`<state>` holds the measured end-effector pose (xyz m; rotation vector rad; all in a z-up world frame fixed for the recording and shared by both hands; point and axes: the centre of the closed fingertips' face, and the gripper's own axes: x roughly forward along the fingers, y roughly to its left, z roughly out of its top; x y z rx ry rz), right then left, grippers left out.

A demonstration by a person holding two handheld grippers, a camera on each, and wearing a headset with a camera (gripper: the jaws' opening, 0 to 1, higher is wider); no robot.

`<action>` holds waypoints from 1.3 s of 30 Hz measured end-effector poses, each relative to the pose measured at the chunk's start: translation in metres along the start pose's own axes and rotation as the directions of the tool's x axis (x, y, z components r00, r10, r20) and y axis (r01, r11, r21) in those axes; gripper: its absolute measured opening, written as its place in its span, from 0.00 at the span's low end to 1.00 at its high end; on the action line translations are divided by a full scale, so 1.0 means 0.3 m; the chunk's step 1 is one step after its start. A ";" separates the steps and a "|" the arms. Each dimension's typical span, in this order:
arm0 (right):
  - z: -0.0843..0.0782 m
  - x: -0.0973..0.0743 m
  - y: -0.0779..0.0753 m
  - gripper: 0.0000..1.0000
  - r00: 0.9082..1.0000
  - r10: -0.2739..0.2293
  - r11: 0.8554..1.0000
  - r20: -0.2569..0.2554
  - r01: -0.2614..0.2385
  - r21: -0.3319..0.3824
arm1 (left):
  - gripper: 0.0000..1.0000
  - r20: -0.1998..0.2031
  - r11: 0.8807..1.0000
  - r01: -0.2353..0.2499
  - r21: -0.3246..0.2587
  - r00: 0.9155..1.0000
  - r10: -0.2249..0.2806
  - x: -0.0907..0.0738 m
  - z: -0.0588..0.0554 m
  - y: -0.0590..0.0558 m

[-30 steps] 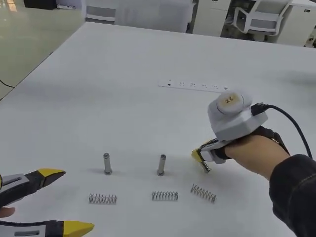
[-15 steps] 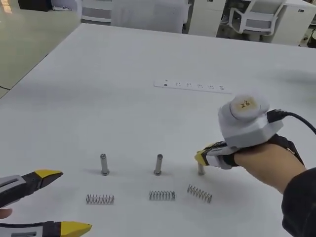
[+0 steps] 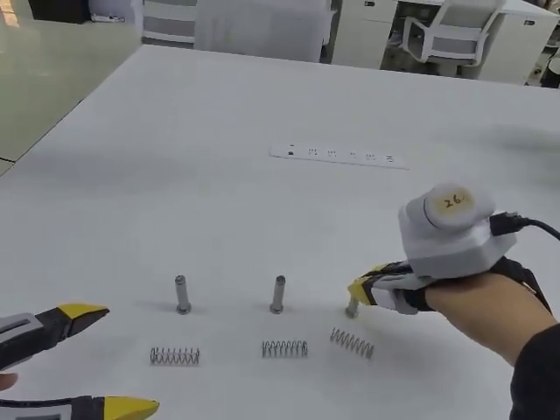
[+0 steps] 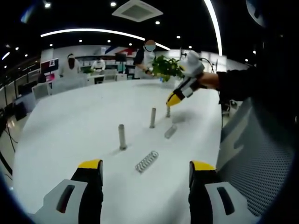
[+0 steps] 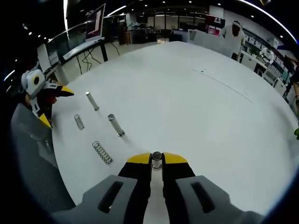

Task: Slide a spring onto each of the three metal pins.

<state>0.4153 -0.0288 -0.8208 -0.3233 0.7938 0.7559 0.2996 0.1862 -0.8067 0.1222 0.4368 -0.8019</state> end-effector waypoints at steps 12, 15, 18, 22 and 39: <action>-0.019 -0.002 0.002 0.06 1.000 0.011 1.000 0.006 -0.011 -0.014 | 0.71 0.000 1.000 0.002 0.004 1.000 -0.002 -0.004 0.003 -0.005; -0.019 0.000 0.007 0.06 1.000 0.016 1.000 0.010 -0.016 -0.015 | 0.71 0.000 1.000 0.004 0.006 1.000 -0.004 -0.002 0.005 -0.008; -0.020 0.002 0.010 0.08 1.000 0.020 1.000 0.013 -0.020 -0.015 | 0.71 -0.001 1.000 0.003 0.007 1.000 -0.003 -0.003 0.005 -0.007; -0.022 -0.004 0.007 0.10 1.000 0.018 1.000 0.020 -0.017 -0.018 | 0.71 0.002 1.000 0.002 0.006 1.000 -0.002 -0.003 0.006 -0.006; -0.087 -0.049 0.010 0.12 0.999 0.039 0.999 0.019 -0.038 -0.024 | 0.71 0.005 1.000 0.005 0.011 1.000 -0.005 -0.002 0.012 -0.009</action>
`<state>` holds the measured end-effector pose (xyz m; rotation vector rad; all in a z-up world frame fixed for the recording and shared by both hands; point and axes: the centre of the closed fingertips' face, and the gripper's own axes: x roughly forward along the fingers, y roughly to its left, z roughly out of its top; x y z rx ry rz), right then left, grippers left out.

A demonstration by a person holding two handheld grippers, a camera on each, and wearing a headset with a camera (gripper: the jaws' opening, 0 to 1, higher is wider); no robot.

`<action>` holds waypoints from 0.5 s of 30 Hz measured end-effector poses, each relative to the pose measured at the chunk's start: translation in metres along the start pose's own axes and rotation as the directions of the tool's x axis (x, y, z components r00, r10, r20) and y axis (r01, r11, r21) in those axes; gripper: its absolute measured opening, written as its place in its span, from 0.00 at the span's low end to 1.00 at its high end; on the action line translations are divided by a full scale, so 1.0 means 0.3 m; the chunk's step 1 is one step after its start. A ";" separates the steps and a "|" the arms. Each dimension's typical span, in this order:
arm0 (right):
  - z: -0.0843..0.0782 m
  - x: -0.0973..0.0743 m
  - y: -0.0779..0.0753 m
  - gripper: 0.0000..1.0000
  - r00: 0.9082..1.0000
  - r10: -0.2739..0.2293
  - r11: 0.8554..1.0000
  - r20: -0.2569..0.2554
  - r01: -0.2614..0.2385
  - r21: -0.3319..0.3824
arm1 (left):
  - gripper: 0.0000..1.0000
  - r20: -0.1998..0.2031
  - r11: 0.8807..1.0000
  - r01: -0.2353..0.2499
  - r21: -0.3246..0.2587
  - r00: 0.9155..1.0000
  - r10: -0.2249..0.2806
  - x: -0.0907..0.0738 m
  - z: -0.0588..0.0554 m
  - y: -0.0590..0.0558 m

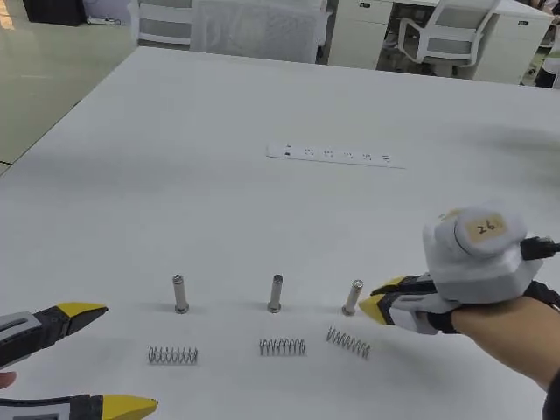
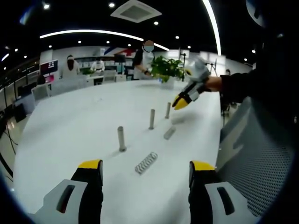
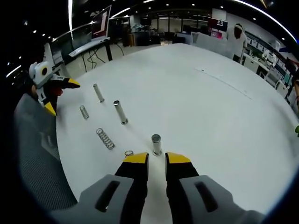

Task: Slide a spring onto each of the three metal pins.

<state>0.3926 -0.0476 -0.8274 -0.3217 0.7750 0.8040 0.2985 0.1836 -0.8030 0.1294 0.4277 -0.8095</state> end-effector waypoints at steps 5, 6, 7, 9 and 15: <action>-0.028 0.002 0.047 0.12 0.998 0.056 0.997 -0.018 -0.056 -0.045 | 0.71 0.002 1.000 -0.002 -0.001 1.000 0.002 -0.001 0.000 0.002; -0.037 0.004 0.056 0.12 0.997 0.067 0.996 -0.029 -0.069 -0.057 | 0.71 0.002 1.000 -0.001 0.000 1.000 0.001 0.000 0.000 0.001; -0.042 0.005 0.059 0.13 0.997 0.070 0.995 -0.036 -0.072 -0.063 | 0.71 0.002 1.000 -0.001 0.000 1.000 0.001 0.000 0.000 0.001; -0.054 0.009 0.071 0.13 0.995 0.084 0.993 -0.053 -0.089 -0.081 | 0.71 0.002 1.000 0.001 0.001 1.000 -0.001 0.001 0.000 -0.002; -0.088 0.023 0.089 0.12 0.988 0.108 0.986 -0.107 -0.120 -0.115 | 0.71 -0.001 1.000 0.003 0.004 1.000 -0.003 -0.001 -0.001 -0.004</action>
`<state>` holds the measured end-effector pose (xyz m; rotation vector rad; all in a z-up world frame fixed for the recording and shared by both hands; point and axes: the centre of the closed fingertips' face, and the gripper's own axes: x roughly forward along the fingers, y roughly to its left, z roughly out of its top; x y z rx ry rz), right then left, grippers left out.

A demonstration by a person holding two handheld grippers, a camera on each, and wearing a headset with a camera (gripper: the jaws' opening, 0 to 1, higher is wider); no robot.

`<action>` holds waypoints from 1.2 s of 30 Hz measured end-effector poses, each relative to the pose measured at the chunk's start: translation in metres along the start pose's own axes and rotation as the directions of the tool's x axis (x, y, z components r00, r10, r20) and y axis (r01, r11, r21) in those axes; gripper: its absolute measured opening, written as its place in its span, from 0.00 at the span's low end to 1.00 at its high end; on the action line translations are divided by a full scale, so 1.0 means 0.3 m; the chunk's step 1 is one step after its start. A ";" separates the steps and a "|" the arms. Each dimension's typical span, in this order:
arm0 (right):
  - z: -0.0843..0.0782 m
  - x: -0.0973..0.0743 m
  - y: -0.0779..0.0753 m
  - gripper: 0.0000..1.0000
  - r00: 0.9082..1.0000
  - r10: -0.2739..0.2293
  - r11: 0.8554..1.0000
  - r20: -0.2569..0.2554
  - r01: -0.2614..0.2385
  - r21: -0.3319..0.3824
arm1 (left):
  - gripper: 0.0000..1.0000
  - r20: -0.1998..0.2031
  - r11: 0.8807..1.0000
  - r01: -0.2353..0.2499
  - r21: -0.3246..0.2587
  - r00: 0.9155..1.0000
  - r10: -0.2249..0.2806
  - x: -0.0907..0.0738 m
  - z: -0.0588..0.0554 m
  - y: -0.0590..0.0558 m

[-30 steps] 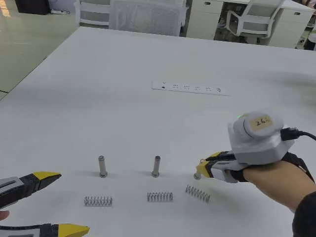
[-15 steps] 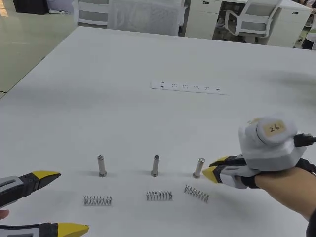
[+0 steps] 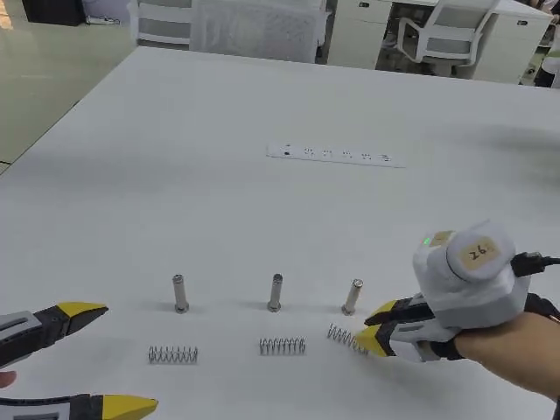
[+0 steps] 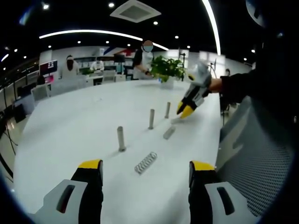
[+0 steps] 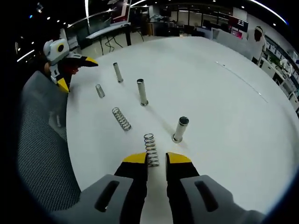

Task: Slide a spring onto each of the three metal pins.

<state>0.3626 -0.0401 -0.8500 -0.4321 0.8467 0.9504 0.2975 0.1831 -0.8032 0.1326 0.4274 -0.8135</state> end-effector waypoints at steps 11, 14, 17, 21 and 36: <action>-0.023 0.022 0.023 0.10 0.998 0.033 0.998 -0.061 -0.036 -0.050 | 0.71 -0.003 1.000 0.005 0.003 1.000 -0.005 0.001 -0.001 -0.002; -0.032 0.028 0.028 0.10 0.996 0.036 0.997 -0.079 -0.041 -0.058 | 0.71 -0.003 1.000 0.005 0.002 1.000 -0.005 0.001 -0.002 -0.002; -0.042 0.031 0.030 0.09 0.995 0.039 0.997 -0.093 -0.045 -0.063 | 0.71 -0.003 1.000 0.005 0.001 1.000 -0.005 0.000 -0.002 -0.001; -0.047 0.033 0.027 0.08 0.994 0.033 0.996 -0.105 -0.042 -0.080 | 0.71 -0.005 1.000 0.007 0.002 1.000 -0.007 0.001 -0.003 -0.002; -0.020 0.002 0.040 0.07 0.995 0.034 0.995 -0.098 -0.043 -0.093 | 0.69 -0.011 0.998 0.054 0.019 0.998 -0.054 -0.020 0.031 -0.042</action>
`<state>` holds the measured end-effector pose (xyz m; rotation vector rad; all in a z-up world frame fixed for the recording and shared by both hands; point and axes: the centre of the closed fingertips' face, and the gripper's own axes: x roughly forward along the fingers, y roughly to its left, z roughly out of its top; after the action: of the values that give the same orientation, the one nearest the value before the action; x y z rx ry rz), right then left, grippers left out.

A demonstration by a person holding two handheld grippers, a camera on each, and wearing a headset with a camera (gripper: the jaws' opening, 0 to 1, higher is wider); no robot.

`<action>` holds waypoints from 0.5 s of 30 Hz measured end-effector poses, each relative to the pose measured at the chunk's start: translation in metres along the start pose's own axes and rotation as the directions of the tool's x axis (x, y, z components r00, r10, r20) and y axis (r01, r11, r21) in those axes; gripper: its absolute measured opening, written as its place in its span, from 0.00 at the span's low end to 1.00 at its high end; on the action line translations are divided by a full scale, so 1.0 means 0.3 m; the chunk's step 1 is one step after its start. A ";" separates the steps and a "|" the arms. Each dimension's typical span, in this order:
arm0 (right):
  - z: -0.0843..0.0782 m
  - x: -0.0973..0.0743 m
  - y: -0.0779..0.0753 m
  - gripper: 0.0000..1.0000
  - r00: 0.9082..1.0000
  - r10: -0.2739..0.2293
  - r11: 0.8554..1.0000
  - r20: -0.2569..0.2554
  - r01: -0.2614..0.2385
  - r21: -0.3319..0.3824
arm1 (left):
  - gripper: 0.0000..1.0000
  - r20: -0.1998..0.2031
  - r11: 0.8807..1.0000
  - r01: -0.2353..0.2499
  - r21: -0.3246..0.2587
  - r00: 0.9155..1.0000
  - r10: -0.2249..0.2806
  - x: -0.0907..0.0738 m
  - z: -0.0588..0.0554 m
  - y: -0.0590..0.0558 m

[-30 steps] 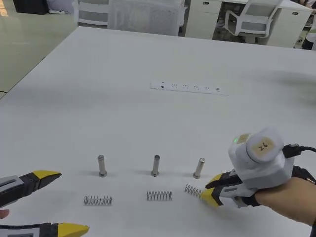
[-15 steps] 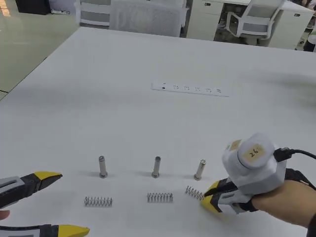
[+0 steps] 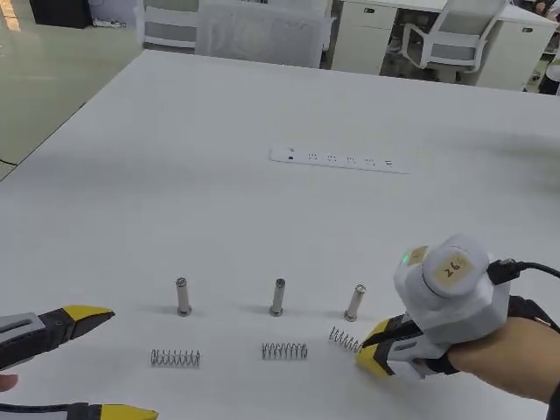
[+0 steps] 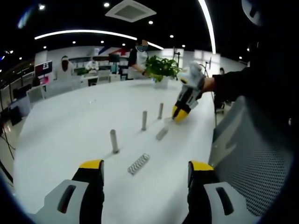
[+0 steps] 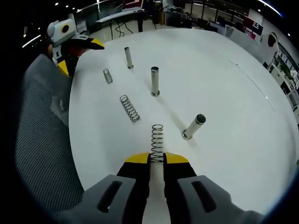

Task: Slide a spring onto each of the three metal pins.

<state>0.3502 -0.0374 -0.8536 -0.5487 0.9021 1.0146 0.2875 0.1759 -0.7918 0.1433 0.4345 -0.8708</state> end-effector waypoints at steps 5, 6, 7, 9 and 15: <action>0.026 -0.024 0.021 0.07 1.000 0.013 1.000 0.015 -0.012 -0.018 | 0.67 0.003 0.998 0.048 0.027 0.999 -0.048 0.007 0.033 -0.041; 0.035 -0.028 0.029 0.07 1.000 0.020 1.000 0.017 -0.019 -0.024 | 0.67 0.003 0.997 0.064 0.031 0.998 -0.064 0.011 0.042 -0.051; 0.042 -0.031 0.033 0.07 1.000 0.022 0.999 0.019 -0.021 -0.031 | 0.67 0.002 0.996 0.076 0.036 0.997 -0.076 0.013 0.046 -0.057; 0.057 -0.036 0.044 0.07 0.999 0.033 0.998 0.018 -0.032 -0.047 | 0.66 -0.016 0.993 0.104 0.052 0.995 -0.103 0.020 0.048 -0.070; 0.096 -0.035 0.078 0.07 0.998 0.064 0.994 0.016 -0.063 -0.086 | 0.66 -0.047 0.983 0.159 0.088 0.987 -0.155 0.043 0.060 -0.085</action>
<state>0.3377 -0.0102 -0.8293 -0.5847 0.8672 1.1184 0.2807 0.1452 -0.7797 0.2131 0.4476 -1.0454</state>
